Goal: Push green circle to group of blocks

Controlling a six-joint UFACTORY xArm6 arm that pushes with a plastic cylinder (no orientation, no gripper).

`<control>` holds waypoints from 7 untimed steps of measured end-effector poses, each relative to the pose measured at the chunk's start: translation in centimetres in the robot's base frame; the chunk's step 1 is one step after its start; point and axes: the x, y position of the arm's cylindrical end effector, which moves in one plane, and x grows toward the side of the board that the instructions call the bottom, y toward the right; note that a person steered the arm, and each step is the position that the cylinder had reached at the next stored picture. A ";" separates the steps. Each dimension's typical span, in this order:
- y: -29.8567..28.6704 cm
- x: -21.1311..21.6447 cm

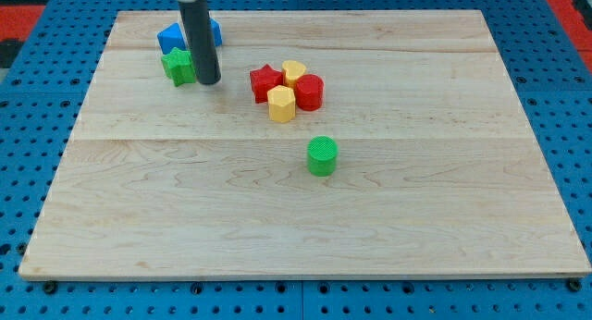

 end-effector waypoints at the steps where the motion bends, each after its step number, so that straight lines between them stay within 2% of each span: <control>1: -6.0 -0.3; 2: -4.2 -3.9; 3: -4.3 -5.1; 4: -4.6 2.1; 5: -1.7 12.6; 6: 8.4 18.6; 7: 16.6 18.0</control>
